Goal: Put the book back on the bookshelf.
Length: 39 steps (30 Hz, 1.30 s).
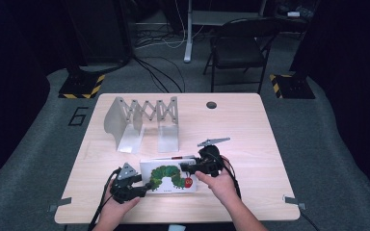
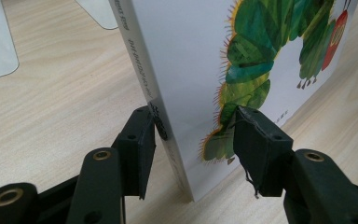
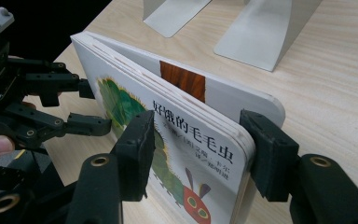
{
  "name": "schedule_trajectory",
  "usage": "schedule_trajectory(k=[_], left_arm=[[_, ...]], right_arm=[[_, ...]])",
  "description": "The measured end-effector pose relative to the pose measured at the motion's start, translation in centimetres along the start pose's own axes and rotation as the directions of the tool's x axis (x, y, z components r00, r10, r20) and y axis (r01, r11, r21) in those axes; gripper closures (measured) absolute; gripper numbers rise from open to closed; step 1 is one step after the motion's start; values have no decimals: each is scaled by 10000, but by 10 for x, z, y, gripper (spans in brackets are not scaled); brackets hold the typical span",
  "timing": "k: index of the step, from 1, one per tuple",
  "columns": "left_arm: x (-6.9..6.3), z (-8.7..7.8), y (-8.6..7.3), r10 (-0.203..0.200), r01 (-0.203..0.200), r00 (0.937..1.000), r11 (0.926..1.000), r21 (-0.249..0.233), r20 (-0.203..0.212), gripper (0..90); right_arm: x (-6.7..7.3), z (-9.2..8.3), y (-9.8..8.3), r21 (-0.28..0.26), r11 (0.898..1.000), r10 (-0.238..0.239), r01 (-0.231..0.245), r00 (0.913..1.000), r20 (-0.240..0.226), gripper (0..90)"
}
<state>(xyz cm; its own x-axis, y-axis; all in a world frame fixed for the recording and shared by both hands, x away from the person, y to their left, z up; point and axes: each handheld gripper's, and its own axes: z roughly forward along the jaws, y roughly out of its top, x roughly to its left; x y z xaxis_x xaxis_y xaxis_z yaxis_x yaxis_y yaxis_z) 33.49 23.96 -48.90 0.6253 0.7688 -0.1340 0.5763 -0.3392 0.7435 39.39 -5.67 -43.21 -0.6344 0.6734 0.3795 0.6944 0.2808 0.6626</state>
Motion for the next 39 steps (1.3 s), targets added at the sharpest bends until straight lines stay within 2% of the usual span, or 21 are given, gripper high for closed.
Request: schedule_trajectory(k=[5,7,10,12,14,16,17,19,21,23,24,27,30,36,37,39], left_arm=[[3,-2,2,-31,32,10000,9999,-124,77,471],[4,-3,3,121,-121,9999,9999,-41,24,502],[3,-3,4,124,-125,9999,9999,-118,-29,521],[4,-4,4,167,-166,9998,9999,-30,83,516],[4,-4,4,160,-160,9998,9999,-31,107,507],[3,-4,5,278,-278,9996,9996,-83,-7,511],[3,-4,5,339,-339,9994,9994,-108,-32,518],[3,-5,6,451,-451,9990,9990,37,3,534],[3,-5,5,455,-455,9990,9990,22,-7,538],[1,-4,4,453,-454,9989,9990,-55,-123,539],[1,-4,5,529,-529,9986,9986,82,-79,540],[-1,-2,5,564,-564,9984,9984,77,-33,542],[-4,0,5,616,-616,9980,9981,-10,-134,543],[-6,0,8,701,-697,9971,9975,139,-301,544],[-6,0,8,737,-734,9963,9973,91,-441,544],[-7,-1,10,835,-840,9942,9965,-44,-682,552]], right_arm=[[0,0,-4,146,9999,-60,58,9999,140,462],[-1,0,-5,177,9998,-64,61,9999,158,463],[0,0,-7,158,9999,0,-2,9999,141,464],[0,0,-7,178,9997,-156,153,9998,145,468],[1,0,-9,215,9998,-55,51,9998,176,478],[0,0,-10,259,9994,-230,225,9996,189,504],[0,0,-11,305,9994,-163,157,9997,200,513],[-1,0,-12,244,9990,-373,367,9990,239,532],[-1,-1,-13,388,9988,-318,307,9991,274,560],[-2,-1,-14,457,9984,-347,336,9991,249,570],[-2,-1,-15,489,9984,-291,280,9994,208,571],[-4,-2,-16,565,9976,-425,408,9987,287,574],[-6,-2,-17,675,9970,-402,374,9984,401,575],[-5,-2,-16,654,9962,-606,572,9969,510,580],[-4,-3,-16,644,9969,-485,450,9973,543,580],[-2,-4,-14,539,9961,-731,700,9956,594,574]])
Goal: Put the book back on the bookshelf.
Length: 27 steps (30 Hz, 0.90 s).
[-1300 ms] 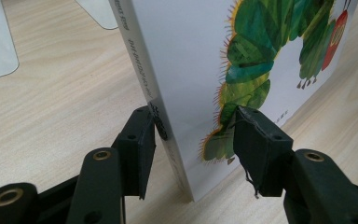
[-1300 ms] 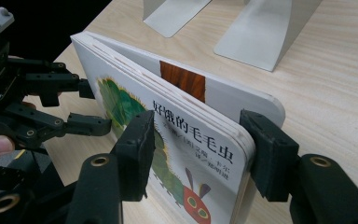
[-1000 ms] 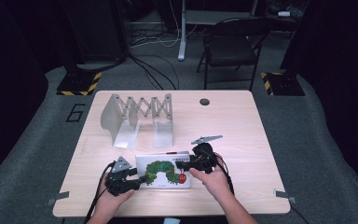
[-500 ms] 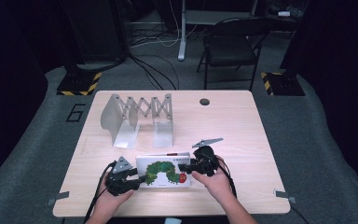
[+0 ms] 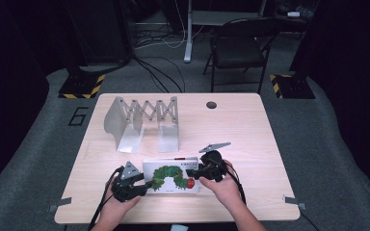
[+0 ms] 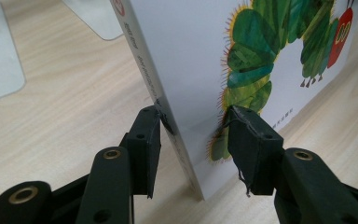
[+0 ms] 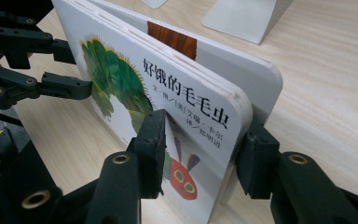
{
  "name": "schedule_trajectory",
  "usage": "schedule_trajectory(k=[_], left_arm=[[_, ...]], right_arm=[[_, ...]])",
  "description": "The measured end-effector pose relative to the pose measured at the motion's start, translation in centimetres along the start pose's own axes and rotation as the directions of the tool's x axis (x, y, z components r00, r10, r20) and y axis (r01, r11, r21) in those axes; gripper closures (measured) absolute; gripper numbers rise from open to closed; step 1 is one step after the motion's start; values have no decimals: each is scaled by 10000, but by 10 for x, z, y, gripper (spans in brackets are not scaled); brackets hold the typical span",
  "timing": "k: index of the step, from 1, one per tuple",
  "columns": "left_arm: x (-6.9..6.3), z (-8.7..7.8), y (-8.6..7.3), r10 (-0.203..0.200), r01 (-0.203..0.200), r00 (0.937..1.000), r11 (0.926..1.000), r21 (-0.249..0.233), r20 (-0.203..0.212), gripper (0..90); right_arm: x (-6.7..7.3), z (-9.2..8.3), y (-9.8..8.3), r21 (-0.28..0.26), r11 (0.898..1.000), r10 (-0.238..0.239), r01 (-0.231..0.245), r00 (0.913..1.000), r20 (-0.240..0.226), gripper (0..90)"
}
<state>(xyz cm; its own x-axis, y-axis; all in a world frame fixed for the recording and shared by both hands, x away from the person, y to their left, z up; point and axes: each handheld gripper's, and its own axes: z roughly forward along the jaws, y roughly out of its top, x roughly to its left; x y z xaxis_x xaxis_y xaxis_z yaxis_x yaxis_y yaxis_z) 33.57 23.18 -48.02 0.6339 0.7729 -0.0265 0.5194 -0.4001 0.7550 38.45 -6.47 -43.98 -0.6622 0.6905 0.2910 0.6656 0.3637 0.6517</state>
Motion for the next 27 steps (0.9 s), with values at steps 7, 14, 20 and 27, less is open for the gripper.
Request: schedule_trajectory(k=[7,14,20,27], left_arm=[[1,-1,3,206,-216,9994,9991,-360,-267,589],[8,-4,3,-15,27,9994,9993,-372,345,571],[9,-6,3,-32,57,9985,9989,-458,543,538],[11,-11,3,-400,465,9919,9976,-518,1204,514]], right_arm=[[8,5,4,6,9959,-905,907,9938,641,484],[4,4,3,-1,9983,-574,574,9982,189,474],[-2,6,-1,64,9999,-160,160,9999,-13,469],[-8,12,-5,305,9995,-31,29,10000,73,438]])
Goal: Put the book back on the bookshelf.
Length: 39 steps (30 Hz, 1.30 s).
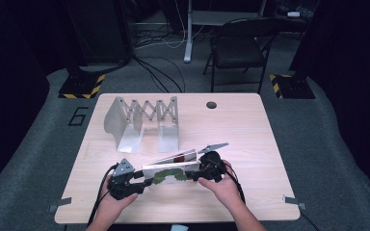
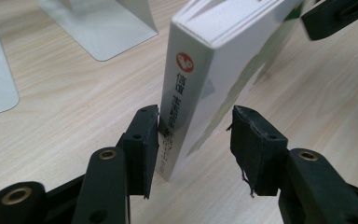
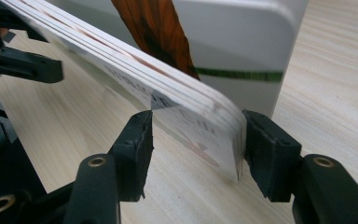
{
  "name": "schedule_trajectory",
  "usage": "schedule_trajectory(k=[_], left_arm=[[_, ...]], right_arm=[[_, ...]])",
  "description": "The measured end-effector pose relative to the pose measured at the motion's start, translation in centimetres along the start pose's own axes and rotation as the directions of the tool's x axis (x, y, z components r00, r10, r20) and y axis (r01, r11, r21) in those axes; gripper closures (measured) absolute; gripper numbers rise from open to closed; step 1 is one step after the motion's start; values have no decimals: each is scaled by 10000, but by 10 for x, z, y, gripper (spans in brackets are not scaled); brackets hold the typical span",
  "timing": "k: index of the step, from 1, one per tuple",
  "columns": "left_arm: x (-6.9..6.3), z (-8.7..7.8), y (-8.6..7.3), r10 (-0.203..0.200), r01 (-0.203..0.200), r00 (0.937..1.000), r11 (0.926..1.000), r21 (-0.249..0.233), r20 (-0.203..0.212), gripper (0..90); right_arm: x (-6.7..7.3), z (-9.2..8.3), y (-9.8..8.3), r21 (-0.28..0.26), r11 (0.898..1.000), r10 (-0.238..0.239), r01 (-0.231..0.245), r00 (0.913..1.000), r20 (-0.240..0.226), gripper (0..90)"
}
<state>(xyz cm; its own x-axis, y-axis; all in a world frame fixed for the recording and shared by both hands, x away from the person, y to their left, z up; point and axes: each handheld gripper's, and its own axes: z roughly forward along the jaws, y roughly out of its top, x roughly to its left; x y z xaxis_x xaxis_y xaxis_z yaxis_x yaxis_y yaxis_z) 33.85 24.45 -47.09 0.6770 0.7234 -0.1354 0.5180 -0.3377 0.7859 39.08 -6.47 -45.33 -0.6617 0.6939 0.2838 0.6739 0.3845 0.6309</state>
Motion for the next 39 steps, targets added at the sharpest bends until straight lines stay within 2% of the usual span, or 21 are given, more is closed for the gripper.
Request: schedule_trajectory(k=[2,4,5,9,13,19,24,29,30,32,36,39], left_arm=[[-2,-3,1,77,-77,9998,10000,-20,209,511],[-3,-4,2,116,-114,9997,9999,-78,233,518],[-4,-5,3,57,-58,9995,10000,3,302,532],[-4,-11,7,324,-320,9987,9994,-100,399,593],[-6,-13,8,436,-425,9984,9986,-311,359,604],[-8,-10,10,623,-615,9977,9976,-318,268,584],[-8,-5,10,589,-580,9979,9977,-357,274,553],[-6,-1,11,503,-498,9987,9981,-352,127,514],[-6,0,11,352,-344,9992,9986,-411,190,503],[-4,2,13,345,-335,9991,9987,-378,254,498],[-7,5,18,335,-331,9992,9993,-201,215,501],[-9,7,20,320,-320,9989,9995,-8,337,510]], right_arm=[[-2,1,-1,45,9999,127,-127,9999,6,433],[-5,2,-2,53,10000,65,-65,10000,55,429],[-5,2,-3,35,9999,148,-149,9999,74,427],[-8,2,-4,90,9998,173,-174,9997,172,427],[-9,3,-4,-39,9998,219,-218,9995,215,430],[-9,3,-4,-105,9998,187,-184,9994,281,428],[-9,4,-4,-184,9991,379,-374,9989,280,427],[-10,4,-4,-152,9992,371,-367,9990,249,427],[-9,4,-4,-109,9982,585,-582,9980,230,429],[-11,4,-4,-170,9991,387,-384,9990,208,435],[-14,3,-4,-269,9988,425,-421,9990,135,445],[-15,3,-4,-343,9984,455,-452,9989,88,448]])
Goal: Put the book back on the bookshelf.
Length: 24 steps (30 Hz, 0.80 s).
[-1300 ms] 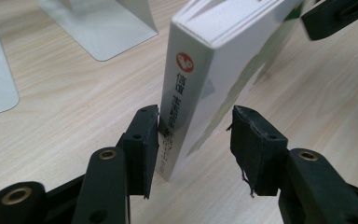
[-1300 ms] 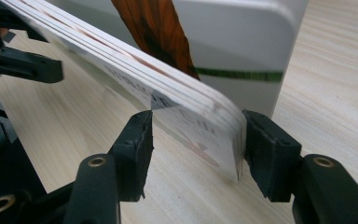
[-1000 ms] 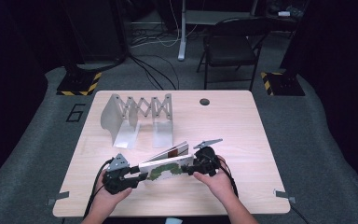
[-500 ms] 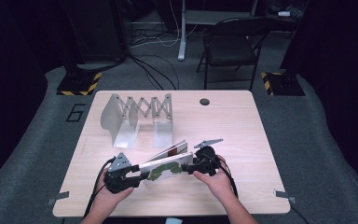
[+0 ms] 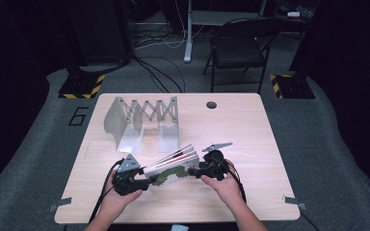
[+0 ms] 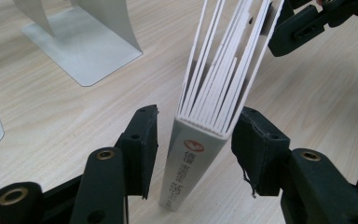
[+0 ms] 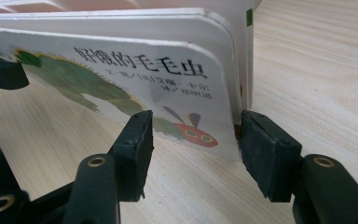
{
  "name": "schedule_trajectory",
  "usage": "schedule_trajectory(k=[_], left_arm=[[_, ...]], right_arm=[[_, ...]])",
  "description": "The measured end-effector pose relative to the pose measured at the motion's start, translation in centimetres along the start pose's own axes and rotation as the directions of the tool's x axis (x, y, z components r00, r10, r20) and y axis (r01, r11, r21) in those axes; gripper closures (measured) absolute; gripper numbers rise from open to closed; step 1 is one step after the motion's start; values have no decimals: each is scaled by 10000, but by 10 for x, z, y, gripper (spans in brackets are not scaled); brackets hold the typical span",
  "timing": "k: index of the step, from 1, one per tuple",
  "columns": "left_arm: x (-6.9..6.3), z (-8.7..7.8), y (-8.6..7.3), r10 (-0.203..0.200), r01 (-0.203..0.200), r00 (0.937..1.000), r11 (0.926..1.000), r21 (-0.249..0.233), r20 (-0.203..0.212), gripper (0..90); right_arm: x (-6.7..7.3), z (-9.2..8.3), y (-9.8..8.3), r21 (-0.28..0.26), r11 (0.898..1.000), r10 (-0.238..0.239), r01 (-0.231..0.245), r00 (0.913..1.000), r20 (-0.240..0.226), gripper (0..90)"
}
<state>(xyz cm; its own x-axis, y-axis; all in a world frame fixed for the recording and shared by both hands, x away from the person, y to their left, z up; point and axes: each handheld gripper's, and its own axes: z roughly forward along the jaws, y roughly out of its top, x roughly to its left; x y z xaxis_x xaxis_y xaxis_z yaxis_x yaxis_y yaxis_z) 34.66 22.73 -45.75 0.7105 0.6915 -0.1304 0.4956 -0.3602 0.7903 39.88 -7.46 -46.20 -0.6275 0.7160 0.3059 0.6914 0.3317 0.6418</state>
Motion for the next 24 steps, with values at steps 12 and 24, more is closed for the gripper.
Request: schedule_trajectory(k=[12,24], left_arm=[[-2,7,12,246,-247,9991,9997,35,336,535],[-2,17,16,299,-305,9983,9994,130,493,541]], right_arm=[[-1,4,0,14,10000,36,-36,10000,61,448],[-2,7,1,76,9999,79,-80,9999,84,448]])
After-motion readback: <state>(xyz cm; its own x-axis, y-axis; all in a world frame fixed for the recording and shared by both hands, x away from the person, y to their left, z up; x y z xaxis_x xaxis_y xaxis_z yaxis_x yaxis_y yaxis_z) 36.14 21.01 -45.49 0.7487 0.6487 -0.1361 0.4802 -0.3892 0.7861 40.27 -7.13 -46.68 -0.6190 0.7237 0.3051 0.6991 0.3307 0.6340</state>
